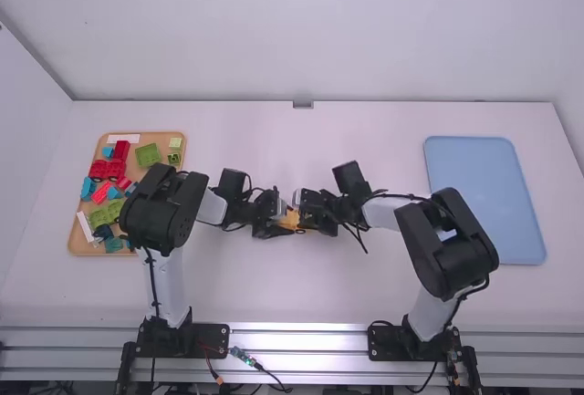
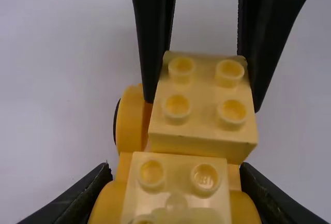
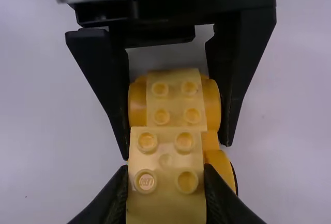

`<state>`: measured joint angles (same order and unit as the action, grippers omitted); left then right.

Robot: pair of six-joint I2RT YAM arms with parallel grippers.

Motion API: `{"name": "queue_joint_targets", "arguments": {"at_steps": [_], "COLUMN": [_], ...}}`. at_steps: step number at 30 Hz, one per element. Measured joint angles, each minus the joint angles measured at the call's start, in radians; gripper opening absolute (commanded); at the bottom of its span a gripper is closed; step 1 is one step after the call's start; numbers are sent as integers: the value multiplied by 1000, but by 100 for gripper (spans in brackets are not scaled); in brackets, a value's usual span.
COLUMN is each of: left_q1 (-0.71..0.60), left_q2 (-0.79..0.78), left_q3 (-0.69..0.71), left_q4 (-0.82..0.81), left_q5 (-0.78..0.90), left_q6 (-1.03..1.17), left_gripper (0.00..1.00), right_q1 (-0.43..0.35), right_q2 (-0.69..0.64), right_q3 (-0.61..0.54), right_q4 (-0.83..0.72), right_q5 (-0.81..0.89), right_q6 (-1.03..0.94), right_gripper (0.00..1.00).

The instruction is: Assemble lego blocks to make yellow taxi

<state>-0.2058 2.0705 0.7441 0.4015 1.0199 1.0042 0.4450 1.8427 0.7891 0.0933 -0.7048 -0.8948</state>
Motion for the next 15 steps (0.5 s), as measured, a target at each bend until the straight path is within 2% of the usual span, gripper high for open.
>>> {"name": "queue_joint_targets", "arguments": {"at_steps": [6,15], "left_q1": [0,-1], "left_q2": [-4,-4], "left_q3": [8,1], "left_q4": [-57,-29], "left_q5": [11,13], "left_q6": [51,47], "left_gripper": [13,16], "right_q1": [0,5], "right_q2": [0,0], "right_q3": [0,1], "right_q4": [9,-12], "right_q5": [16,12], "right_q6": [-2,-1], "right_gripper": [9,8]}}
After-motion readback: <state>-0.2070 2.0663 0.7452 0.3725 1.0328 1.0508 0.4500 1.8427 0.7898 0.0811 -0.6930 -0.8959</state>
